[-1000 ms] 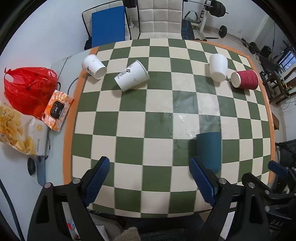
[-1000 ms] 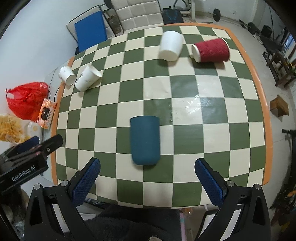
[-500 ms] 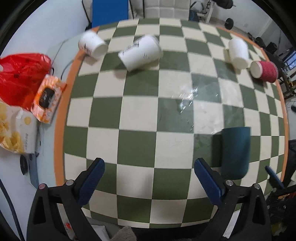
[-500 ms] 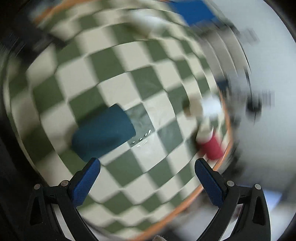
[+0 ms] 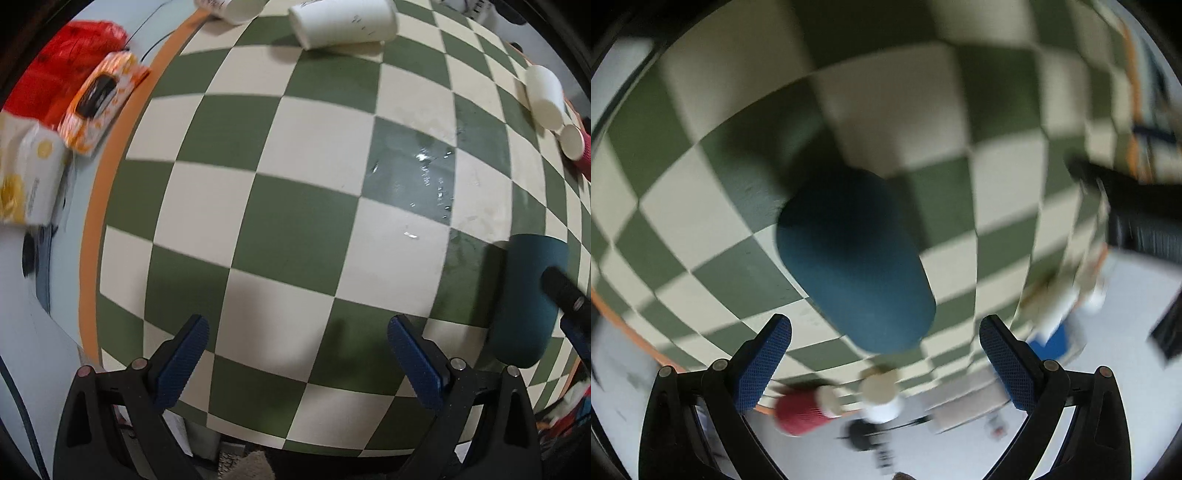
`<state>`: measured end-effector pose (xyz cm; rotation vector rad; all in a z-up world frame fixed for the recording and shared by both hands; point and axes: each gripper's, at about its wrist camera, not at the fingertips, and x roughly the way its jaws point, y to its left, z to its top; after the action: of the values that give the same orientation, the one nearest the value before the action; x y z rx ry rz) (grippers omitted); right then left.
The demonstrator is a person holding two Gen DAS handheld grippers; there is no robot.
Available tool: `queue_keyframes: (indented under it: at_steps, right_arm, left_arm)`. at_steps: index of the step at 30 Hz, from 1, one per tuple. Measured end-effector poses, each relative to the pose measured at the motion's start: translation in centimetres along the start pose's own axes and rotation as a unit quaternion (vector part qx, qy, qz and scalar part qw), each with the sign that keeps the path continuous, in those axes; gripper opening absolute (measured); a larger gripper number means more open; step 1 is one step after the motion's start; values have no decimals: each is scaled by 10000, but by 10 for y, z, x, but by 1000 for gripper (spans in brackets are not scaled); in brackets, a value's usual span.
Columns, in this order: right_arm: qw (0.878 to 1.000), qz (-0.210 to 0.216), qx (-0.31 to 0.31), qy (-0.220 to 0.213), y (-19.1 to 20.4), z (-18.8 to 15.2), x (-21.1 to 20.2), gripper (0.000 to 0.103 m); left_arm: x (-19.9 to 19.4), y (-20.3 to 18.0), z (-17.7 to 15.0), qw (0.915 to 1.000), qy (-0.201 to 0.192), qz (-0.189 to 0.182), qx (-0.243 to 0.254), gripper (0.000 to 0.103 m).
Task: Flip cup upside down
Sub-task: 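Grasp the teal mug body with the right tool and lift it, then rotate the right tool to turn the teal mug upside down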
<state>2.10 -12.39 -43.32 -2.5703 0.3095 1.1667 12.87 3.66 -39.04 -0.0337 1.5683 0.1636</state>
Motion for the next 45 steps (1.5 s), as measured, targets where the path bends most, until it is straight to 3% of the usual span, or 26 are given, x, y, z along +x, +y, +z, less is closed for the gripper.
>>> queue_keyframes:
  at_steps: [4, 7, 18, 23, 28, 33, 38, 42, 45]
  right_arm:
    - [9959, -180, -871, -141, 15, 1, 15, 103]
    - [9929, -254, -1141, -241, 18, 1, 26, 102]
    - [9894, -257, -1370, -417, 21, -20, 66, 99]
    - [9905, -153, -1307, -409, 22, -31, 81, 85]
    - [9920, -79, -1181, -444, 15, -49, 91, 82]
    - [9953, 193, -837, -450, 4, -70, 103, 72]
    - [9973, 462, 253, -502, -22, -97, 112, 72]
    - [9870, 898, 1218, -538, -46, -123, 118, 72]
    - [9681, 1386, 2002, -596, -59, -143, 122, 72]
  left_arm:
    - [10, 4, -7, 9998, 76, 33, -154, 100]
    - [15, 6, -12, 9997, 111, 50, -197, 100]
    - [19, -6, -19, 9998, 97, 139, -76, 99]
    - [18, -11, -20, 9999, 58, 135, -36, 99]
    - [13, -18, -30, 9999, 9, 155, 36, 99]
    - [8, -30, -30, 9999, -21, 149, 52, 99]
    - [-1, -33, -25, 9999, -67, 103, 64, 99]
    - [-8, -39, -25, 9997, -152, 26, 195, 99]
    - [-18, -47, -21, 9990, -234, -24, 369, 99]
